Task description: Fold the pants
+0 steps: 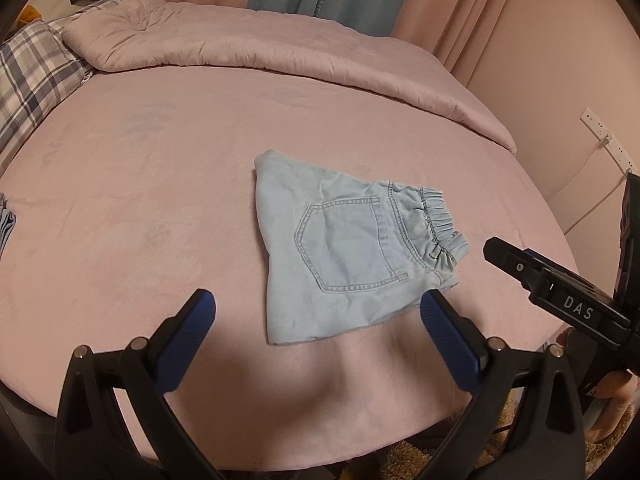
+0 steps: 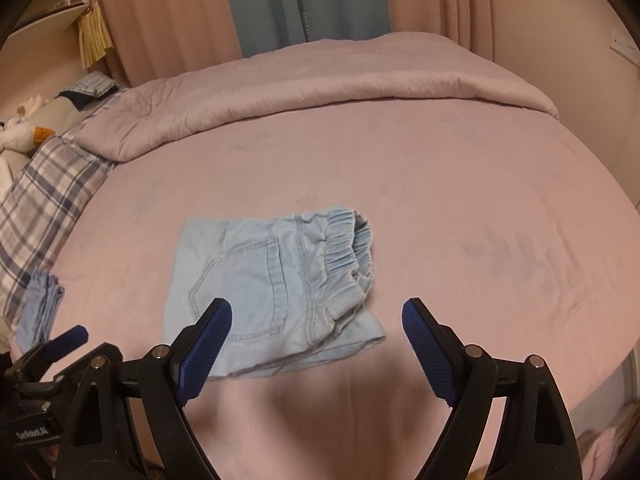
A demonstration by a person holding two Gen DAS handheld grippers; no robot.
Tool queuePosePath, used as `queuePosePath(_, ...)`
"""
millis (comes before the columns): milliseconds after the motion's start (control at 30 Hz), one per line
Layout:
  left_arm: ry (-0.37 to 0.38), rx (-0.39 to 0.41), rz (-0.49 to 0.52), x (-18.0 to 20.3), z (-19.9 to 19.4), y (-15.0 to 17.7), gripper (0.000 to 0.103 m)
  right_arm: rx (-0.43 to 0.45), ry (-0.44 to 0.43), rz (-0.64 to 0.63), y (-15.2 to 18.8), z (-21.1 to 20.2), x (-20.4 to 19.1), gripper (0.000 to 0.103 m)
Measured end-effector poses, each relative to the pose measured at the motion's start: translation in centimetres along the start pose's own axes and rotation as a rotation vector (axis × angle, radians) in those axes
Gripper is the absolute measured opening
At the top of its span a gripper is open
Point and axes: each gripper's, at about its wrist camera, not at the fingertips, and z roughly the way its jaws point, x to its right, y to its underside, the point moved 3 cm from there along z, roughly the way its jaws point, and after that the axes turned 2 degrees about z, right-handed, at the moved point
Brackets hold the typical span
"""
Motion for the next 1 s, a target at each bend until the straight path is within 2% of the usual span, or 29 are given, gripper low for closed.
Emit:
queuePosePath(267,-0.027,-0.002,-0.006,0.4,-0.3,0.5,0.102,-0.005,-0.003,0.003,0.4,0.0,-0.2,0.087)
queuePosePath(1000,-0.036,-0.001,-0.018,1.2,-0.6,1.2,0.102,-0.011,0.003,0.011,0.9,-0.1,-0.5,0.087)
